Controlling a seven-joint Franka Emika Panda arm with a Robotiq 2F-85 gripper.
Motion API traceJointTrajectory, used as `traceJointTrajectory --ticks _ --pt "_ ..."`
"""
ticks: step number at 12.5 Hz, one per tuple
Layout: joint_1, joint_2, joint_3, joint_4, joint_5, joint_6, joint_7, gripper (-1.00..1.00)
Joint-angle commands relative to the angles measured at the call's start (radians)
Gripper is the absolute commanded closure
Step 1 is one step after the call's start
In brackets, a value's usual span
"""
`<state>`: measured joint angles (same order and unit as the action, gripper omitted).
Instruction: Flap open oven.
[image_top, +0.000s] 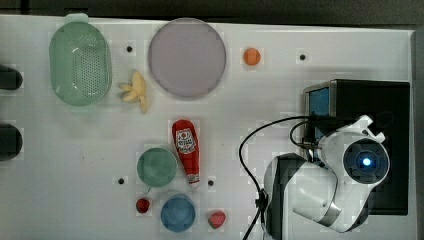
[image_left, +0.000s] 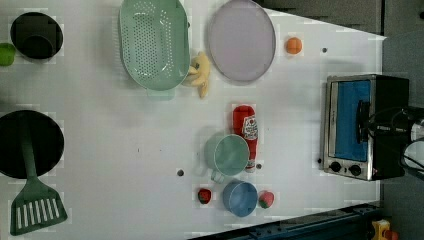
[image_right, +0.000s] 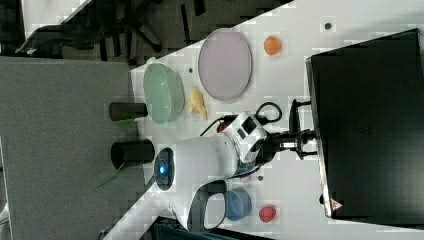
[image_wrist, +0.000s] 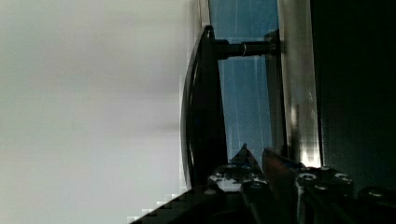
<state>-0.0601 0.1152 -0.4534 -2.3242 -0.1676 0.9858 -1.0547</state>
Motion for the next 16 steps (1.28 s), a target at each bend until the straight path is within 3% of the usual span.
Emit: traceJointTrajectory --ticks 1,9,16 --pt "0.028 -0.021 0.028 -0.016 -0.037 0.007 -0.004 0.65" --pt "0.082 -0.004 0.134 -0.054 -0.335 -0.031 0.385 0.65" --pt "0.120 0.158 0.251 -0.033 -0.604 -0.054 0.786 0.65"
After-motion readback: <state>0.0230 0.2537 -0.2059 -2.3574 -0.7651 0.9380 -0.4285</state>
